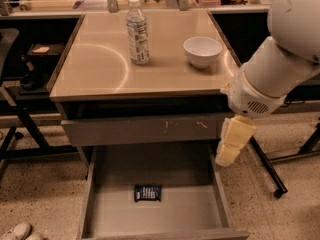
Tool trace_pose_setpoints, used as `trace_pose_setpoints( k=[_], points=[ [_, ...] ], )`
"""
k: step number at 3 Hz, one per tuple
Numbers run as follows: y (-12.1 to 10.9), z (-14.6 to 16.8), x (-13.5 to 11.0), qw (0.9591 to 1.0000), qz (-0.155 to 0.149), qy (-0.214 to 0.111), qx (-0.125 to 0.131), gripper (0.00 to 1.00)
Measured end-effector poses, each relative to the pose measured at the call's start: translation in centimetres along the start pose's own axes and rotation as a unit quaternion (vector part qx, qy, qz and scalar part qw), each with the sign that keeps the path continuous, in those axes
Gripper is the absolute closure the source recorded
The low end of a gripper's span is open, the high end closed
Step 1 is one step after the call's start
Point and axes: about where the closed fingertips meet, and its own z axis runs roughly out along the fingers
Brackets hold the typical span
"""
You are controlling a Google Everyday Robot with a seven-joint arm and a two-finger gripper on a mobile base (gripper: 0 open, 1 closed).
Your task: Pick rxbar blueberry from middle drawer and place on counter
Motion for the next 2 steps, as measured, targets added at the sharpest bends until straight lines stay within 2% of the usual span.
trace_pose_setpoints(
  k=[1, 2],
  points=[
    [0.0, 0.2, -0.2, 1.0, 0.002, -0.004, -0.003, 0.0],
    [1.1, 3.1, -0.8, 0.9997, 0.0, -0.006, -0.022, 0.0]
  ],
)
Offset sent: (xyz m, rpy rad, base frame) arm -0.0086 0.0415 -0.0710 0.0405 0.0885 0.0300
